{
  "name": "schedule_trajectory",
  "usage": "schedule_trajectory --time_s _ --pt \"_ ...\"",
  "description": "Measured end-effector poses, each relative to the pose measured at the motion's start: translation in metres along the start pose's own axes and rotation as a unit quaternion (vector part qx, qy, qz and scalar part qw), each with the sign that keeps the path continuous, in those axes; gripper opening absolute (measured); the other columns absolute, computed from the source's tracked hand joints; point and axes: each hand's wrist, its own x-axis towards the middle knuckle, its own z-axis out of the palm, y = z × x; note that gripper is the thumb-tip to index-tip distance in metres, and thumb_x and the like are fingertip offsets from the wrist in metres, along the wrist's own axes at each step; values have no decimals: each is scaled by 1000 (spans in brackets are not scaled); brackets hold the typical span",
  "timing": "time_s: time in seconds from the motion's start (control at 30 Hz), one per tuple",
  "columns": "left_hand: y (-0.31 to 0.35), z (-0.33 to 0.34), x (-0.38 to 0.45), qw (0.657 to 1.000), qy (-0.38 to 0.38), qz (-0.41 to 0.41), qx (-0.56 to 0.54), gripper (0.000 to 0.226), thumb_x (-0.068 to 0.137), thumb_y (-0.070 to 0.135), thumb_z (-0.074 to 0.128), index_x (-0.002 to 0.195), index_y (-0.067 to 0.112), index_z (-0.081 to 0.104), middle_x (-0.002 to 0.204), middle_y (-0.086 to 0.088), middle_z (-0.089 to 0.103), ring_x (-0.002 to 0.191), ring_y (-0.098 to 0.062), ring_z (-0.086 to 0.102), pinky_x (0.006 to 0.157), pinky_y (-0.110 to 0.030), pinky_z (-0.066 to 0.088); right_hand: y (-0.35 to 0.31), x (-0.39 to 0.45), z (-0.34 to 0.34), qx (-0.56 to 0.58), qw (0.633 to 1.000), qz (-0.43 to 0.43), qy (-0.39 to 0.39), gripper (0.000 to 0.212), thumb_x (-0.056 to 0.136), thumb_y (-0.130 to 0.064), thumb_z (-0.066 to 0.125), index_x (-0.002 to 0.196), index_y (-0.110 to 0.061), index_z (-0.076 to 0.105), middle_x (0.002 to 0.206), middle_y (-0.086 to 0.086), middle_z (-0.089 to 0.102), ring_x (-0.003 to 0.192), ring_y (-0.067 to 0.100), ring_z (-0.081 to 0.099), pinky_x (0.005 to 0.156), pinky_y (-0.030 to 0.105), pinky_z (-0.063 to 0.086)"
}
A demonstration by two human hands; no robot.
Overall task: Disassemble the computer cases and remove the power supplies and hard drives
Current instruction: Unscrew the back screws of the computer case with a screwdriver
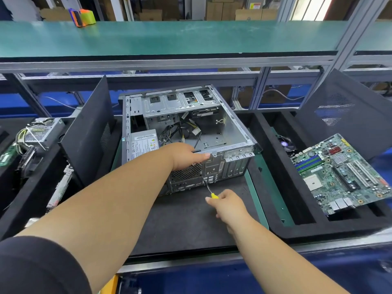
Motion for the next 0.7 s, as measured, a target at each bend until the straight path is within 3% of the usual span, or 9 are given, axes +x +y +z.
schedule_trajectory --time_s 0.07,0.17,0.3,0.43,0.53,0.7 --pt "0 0 1 1000 0 2 7 90 88 80 27 151 16 37 158 -7 33 144 -25 32 113 -38 27 0 -1 -3 126 984 80 -94 25 90 -36 70 87 -13 60 71 4 60 53 15 50 52 24 37" --pt "0 0 2 1000 2 1 11 87 89 78 28 149 16 40 156 -8 38 141 -26 36 109 -37 30 2 -2 -12 288 912 176 -232 40 96 -36 59 81 -2 74 73 8 66 50 12 53 51 24 44" --pt "0 1 2 1000 1 3 8 87 89 78 28 148 15 40 155 -8 38 141 -26 37 109 -38 30 5 -6 -14 375 869 189 -263 38 101 -33 52 86 -2 69 73 8 63 48 11 50 49 22 45" --pt "1 0 2 1000 -3 3 10 88 89 78 27 150 15 38 157 -8 35 143 -26 34 112 -38 28 7 -10 -10 430 840 184 -276 32 101 -34 50 83 -9 57 60 0 48 38 7 30 38 18 29" --pt "1 -1 2 1000 -4 3 8 88 89 78 27 150 14 38 157 -8 35 143 -26 34 112 -37 28 9 -11 -7 414 859 157 -256 32 103 -33 47 82 -9 55 55 -2 41 37 7 23 38 18 23" --pt "1 -1 0 1000 1 3 4 89 89 78 27 149 15 39 157 -7 35 143 -26 34 112 -37 28 6 -10 2 217 962 79 -148 33 107 -31 39 83 -12 51 52 -2 40 37 9 23 42 22 23"
